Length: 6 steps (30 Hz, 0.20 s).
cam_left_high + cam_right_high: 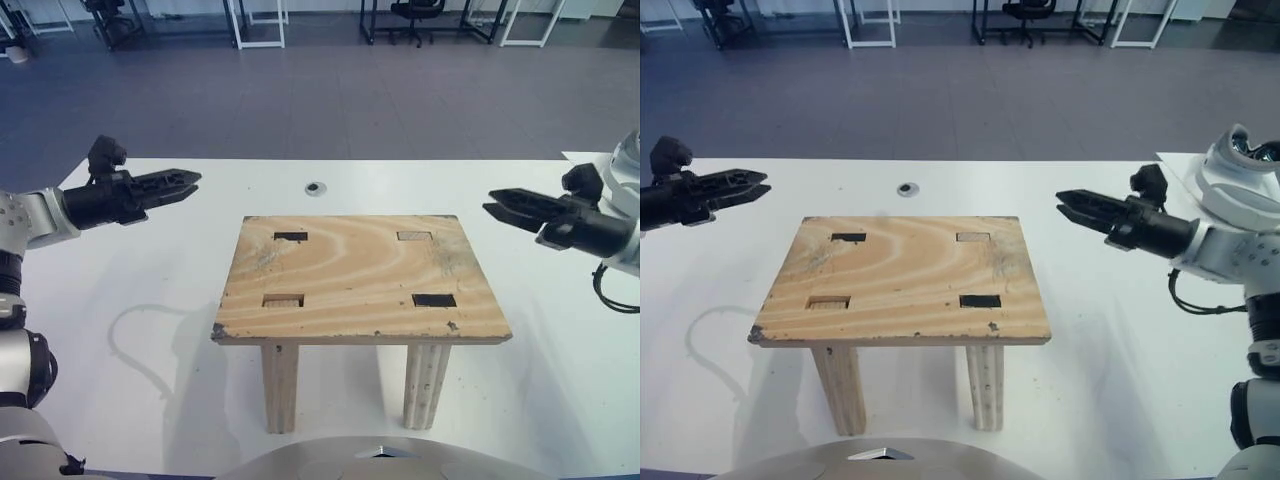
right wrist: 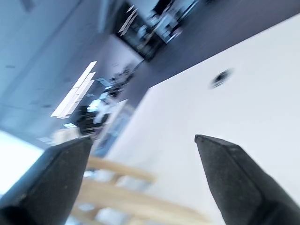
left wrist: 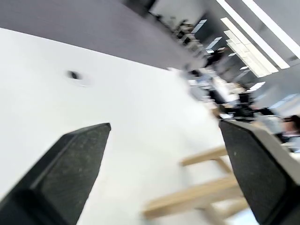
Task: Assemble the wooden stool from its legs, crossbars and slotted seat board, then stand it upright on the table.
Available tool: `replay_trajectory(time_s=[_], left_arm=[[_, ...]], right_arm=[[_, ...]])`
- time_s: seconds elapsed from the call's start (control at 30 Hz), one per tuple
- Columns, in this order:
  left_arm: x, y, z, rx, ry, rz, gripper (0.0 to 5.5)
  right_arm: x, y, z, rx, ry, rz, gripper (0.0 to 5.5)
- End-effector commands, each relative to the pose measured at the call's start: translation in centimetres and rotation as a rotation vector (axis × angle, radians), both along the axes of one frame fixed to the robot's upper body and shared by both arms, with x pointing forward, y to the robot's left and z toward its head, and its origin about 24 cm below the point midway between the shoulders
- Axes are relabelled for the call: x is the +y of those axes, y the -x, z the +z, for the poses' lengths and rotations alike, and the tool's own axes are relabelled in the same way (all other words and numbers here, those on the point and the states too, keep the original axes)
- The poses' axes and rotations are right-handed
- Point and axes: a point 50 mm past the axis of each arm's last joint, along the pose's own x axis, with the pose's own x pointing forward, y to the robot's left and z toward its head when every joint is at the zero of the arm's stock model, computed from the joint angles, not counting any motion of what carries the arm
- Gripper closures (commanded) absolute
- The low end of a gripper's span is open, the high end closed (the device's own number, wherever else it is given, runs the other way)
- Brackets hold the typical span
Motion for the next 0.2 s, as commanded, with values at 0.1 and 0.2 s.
replay_trajectory(time_s=[0.1,0.2], left_arm=[[-0.8,1.5,-10.8,-0.316,-0.408,0.592,1.24],[-1.3,1.6,-12.7,-0.329,-0.502,0.685,1.24]], right_arm=[[-1.8,-0.2,-9.2,-0.285,0.353,-0.792,1.42],[-1.3,-1.7,-9.7,-0.312,0.406,-0.853,1.42]])
